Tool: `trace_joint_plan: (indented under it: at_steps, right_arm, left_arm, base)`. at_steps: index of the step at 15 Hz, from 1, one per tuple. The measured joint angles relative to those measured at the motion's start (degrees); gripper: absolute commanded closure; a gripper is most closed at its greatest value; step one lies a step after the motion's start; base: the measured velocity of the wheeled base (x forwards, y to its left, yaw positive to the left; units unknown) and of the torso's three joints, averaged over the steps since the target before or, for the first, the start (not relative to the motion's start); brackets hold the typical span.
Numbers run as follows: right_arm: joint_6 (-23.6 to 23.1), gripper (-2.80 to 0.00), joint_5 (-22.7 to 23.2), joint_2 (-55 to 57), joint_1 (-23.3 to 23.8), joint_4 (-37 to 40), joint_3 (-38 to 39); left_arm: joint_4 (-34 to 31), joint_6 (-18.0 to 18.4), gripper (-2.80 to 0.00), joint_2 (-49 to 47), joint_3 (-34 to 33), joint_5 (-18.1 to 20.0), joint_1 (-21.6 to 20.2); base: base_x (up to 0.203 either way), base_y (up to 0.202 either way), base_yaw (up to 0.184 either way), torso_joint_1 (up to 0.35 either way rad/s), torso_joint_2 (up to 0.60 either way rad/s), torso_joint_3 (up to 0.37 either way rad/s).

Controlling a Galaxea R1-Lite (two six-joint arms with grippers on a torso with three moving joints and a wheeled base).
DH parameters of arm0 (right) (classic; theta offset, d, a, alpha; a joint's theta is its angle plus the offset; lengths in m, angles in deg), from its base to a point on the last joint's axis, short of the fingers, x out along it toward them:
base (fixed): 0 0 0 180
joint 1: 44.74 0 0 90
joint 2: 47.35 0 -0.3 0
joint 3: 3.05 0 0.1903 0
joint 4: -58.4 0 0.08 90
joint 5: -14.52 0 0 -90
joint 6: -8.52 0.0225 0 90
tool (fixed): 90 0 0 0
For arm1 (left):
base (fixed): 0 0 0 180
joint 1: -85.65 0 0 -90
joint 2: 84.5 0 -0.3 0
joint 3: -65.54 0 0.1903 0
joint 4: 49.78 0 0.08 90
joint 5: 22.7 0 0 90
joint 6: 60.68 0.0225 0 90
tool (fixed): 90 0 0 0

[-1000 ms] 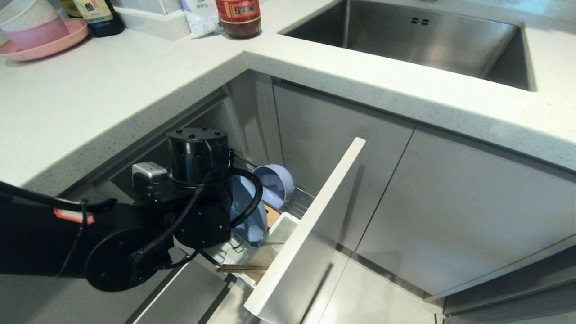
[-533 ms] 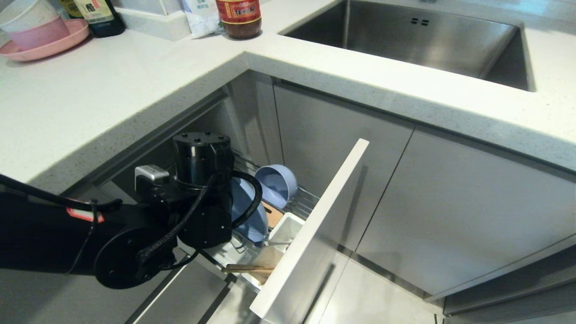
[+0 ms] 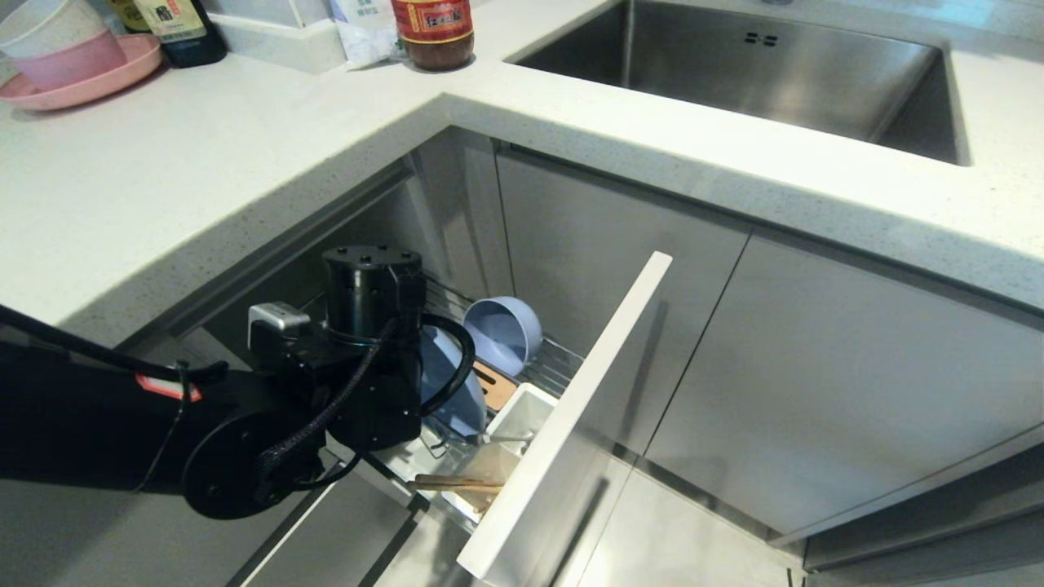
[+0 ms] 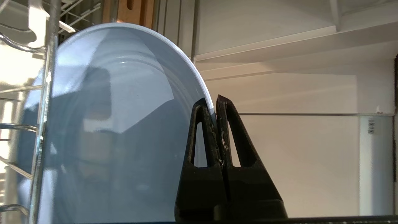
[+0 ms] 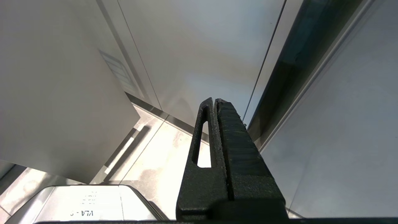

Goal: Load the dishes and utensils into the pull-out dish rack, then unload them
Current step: Pick up the plate and place it in the cupboard

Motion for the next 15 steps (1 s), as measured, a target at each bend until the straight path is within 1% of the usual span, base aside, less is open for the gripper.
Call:
trace_joint_plan:
  at_steps: [1,2,8,12,15]
  right_arm:
    - [0.01,0.00,-0.02,0.00,0.00,0.00,0.00]
    - [0.02,0.00,-0.02,0.00,0.00,-0.02,0.00]
    - [0.02,0.00,-0.01,-0.02,-0.04,0.00,0.00]
    - [0.02,0.00,-0.02,0.00,0.00,-0.02,0.00]
    - [0.01,0.00,-0.02,-0.02,0.00,-0.02,0.00]
  left_arm:
    - [-0.88,-0.03,0.00,0.06,0.02,0.03,0.00]
    - [-1.12,-0.02,-2.80,0.15,0.02,0.00,0.02]
    - [-1.56,0.39,-2.80,0.59,0.07,-0.13,0.41]
    - [-7.13,0.13,-2.80,2.14,0.27,-0.22,0.78]
    - [-9.88,0.34,-2.80,4.30,0.39,-0.22,1.05]
  base:
    - [0.000,0.000,0.000,0.000,0.00,0.000]
    - [0.000,0.000,0.000,0.000,0.00,0.000]
    - [0.000,0.000,0.000,0.000,0.00,0.000]
    - [0.000,0.000,0.000,0.000,0.00,0.000]
    - [0.000,0.000,0.000,0.004,0.01,0.001]
